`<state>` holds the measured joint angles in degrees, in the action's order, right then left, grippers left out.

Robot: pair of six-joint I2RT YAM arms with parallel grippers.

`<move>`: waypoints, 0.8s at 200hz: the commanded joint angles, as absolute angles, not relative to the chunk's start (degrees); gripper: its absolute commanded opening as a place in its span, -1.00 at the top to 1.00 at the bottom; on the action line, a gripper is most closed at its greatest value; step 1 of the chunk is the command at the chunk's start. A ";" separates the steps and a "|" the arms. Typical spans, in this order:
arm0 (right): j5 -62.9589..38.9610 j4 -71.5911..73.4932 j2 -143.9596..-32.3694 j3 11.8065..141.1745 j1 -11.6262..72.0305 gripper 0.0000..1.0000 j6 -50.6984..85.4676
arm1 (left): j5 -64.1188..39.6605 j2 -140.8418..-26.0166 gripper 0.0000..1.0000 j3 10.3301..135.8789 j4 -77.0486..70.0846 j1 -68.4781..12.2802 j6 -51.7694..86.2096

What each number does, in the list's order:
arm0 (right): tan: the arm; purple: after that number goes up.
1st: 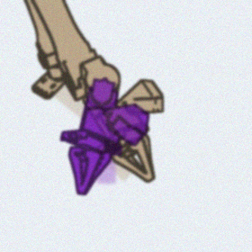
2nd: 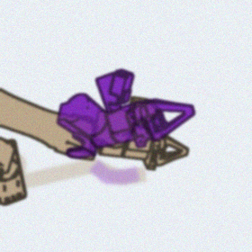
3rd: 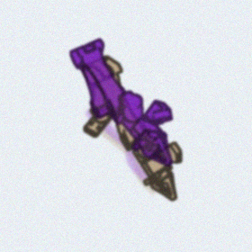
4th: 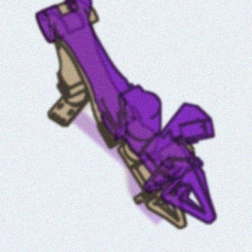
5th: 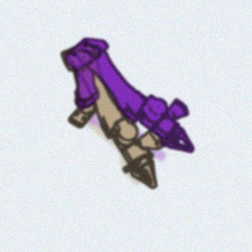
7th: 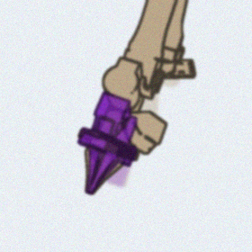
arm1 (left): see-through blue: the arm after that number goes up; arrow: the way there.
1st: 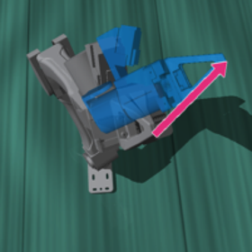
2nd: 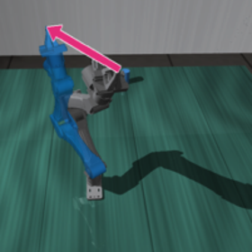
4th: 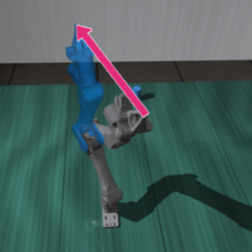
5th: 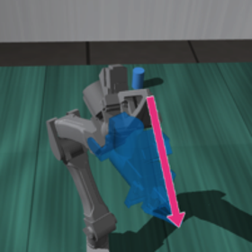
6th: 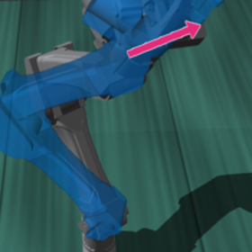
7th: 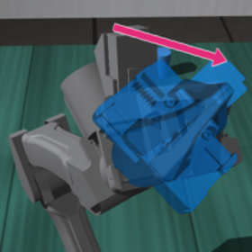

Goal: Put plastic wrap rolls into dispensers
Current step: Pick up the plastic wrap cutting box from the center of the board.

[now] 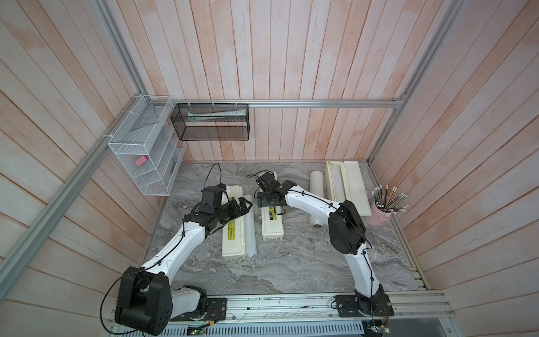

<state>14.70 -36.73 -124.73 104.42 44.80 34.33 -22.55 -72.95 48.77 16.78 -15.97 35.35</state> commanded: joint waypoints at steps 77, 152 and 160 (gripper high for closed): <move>14.29 -35.95 -115.72 90.30 35.07 -0.92 28.10 | -18.82 -76.65 -1.00 50.93 5.43 -25.91 35.40; 10.01 -41.75 -111.71 86.74 36.64 -0.96 33.71 | -19.14 -77.79 -1.00 50.73 4.65 -27.85 36.05; 9.26 -41.35 -111.32 85.51 36.82 -0.96 34.21 | -19.39 -78.04 -1.00 50.75 4.66 -27.94 36.12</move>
